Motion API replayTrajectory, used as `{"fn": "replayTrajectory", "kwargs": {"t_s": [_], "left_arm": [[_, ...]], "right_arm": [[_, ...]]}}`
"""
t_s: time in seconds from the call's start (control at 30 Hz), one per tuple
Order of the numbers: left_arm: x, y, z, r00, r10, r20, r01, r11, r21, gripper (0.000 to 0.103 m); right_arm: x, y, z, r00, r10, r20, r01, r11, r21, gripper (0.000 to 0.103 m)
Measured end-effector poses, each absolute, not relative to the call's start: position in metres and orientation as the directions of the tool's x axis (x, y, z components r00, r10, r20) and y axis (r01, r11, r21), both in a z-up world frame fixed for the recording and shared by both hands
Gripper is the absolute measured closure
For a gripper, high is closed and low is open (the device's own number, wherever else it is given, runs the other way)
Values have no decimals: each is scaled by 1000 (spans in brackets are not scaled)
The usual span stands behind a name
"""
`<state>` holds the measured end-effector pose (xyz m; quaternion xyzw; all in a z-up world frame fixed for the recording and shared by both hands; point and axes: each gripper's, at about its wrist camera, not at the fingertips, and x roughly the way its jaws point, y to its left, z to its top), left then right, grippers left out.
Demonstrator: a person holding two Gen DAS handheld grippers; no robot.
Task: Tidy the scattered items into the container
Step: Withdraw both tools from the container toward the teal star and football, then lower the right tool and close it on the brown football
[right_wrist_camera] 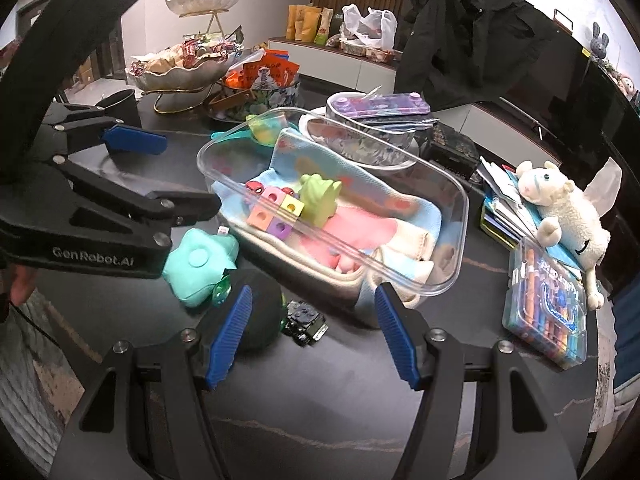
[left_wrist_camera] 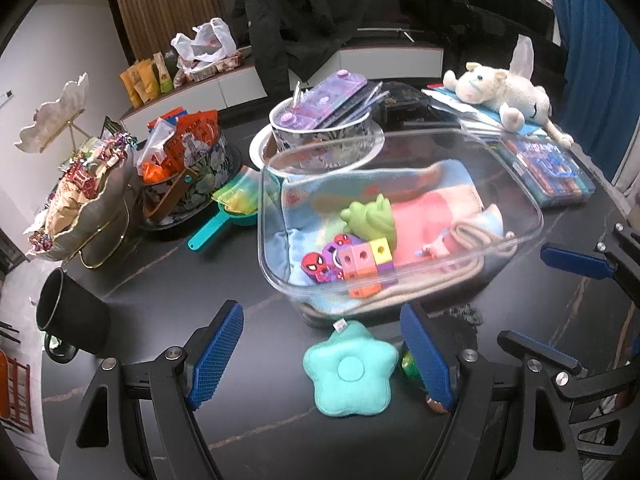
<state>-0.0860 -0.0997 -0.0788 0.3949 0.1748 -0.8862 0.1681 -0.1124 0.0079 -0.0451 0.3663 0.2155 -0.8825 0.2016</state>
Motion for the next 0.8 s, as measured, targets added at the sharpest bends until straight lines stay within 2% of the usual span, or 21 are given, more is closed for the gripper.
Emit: {"fn": "replayTrajectory", "kwargs": {"t_s": [0.8], "left_arm": [[-76,-82,-112,-601,-131,-788,436,-880,-186,25]], "right_arm": [[-91,6,-80,-587,-223,-778,551,-814,-183,42]]}}
